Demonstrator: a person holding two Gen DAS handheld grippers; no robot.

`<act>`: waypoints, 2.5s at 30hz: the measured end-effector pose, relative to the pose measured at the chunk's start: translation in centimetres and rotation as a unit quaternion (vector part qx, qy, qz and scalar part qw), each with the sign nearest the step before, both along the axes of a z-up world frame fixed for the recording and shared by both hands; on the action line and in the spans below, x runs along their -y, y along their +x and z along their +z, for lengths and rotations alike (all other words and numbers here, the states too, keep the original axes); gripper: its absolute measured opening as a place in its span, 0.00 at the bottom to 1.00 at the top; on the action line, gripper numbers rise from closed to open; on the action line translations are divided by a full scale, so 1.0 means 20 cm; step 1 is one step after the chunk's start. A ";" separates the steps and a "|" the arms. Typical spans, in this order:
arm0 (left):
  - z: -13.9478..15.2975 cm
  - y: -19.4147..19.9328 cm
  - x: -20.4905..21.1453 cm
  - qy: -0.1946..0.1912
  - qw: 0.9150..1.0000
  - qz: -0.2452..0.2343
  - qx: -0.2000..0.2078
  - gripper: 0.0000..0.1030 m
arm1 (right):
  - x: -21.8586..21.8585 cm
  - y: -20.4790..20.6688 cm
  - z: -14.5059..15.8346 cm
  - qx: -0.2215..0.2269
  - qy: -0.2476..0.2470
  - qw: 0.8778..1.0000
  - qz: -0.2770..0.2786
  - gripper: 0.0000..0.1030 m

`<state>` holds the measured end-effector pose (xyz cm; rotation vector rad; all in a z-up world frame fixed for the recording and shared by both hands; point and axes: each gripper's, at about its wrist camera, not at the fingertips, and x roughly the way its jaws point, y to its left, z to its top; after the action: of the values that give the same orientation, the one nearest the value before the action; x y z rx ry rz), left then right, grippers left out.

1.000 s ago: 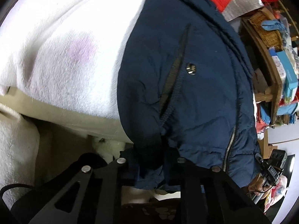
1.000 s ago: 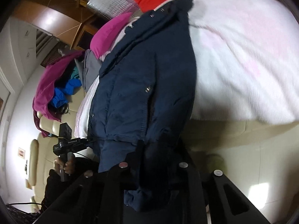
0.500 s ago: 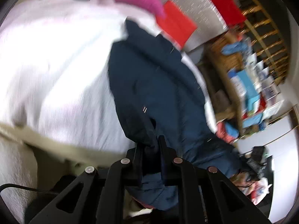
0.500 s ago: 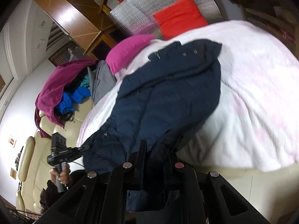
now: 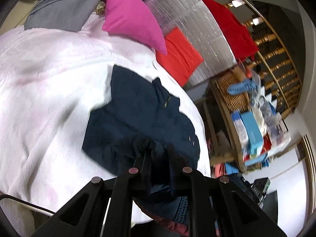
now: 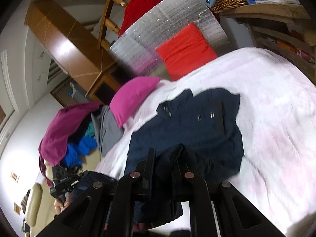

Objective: Fold large clothes

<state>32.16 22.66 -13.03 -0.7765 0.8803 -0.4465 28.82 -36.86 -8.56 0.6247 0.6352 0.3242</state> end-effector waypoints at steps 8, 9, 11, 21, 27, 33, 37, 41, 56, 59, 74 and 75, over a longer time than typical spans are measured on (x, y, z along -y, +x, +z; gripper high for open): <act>-0.06 0.40 0.06 -0.007 0.998 0.066 -0.004 0.13 | 0.10 0.50 -0.02 0.009 0.017 1.000 -0.010 0.13; -0.08 0.44 0.07 -0.005 0.997 0.075 -0.002 0.13 | 0.10 0.56 -0.03 0.008 0.018 1.000 -0.011 0.13; -0.12 0.52 0.10 -0.002 0.996 0.093 0.003 0.13 | 0.12 0.69 -0.09 0.001 0.013 1.000 -0.017 0.13; -0.36 0.92 0.12 0.008 0.989 0.147 -0.030 0.13 | 0.27 1.23 -0.47 -0.066 0.040 0.994 -0.072 0.13; -0.37 1.04 0.16 0.046 0.988 0.148 -0.009 0.14 | 0.26 1.41 -0.59 -0.064 0.039 0.993 -0.092 0.13; -0.43 1.10 0.19 0.053 0.987 0.149 -0.030 0.20 | 0.28 1.48 -0.68 -0.080 0.069 0.988 -0.111 0.16; -0.41 1.09 0.18 0.044 0.988 0.147 -0.031 0.27 | 0.36 1.42 -0.73 -0.079 0.132 0.982 -0.110 0.38; -0.33 1.03 0.19 0.022 0.988 0.150 0.000 0.64 | 0.46 1.22 -0.66 -0.019 0.144 0.975 -0.171 0.87; -0.42 0.93 0.03 0.125 0.963 0.208 -0.115 0.90 | 0.23 0.97 -0.61 -0.094 -0.064 0.989 -0.091 0.81; -0.50 0.93 -0.02 0.124 0.959 0.200 -0.155 0.90 | 0.18 0.99 -0.66 -0.119 -0.099 0.984 -0.089 0.55; -0.43 1.02 0.36 0.247 0.965 0.081 -0.041 0.36 | 0.05 0.80 -0.47 -0.045 -0.184 0.969 -0.161 0.08; -0.44 1.02 0.36 0.255 0.963 0.082 -0.041 0.38 | 0.06 0.83 -0.51 -0.068 -0.189 0.967 -0.155 0.08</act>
<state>52.61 15.44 -21.76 -0.3881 0.9470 -0.0311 45.36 -38.08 -18.85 0.3724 0.6959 -0.1336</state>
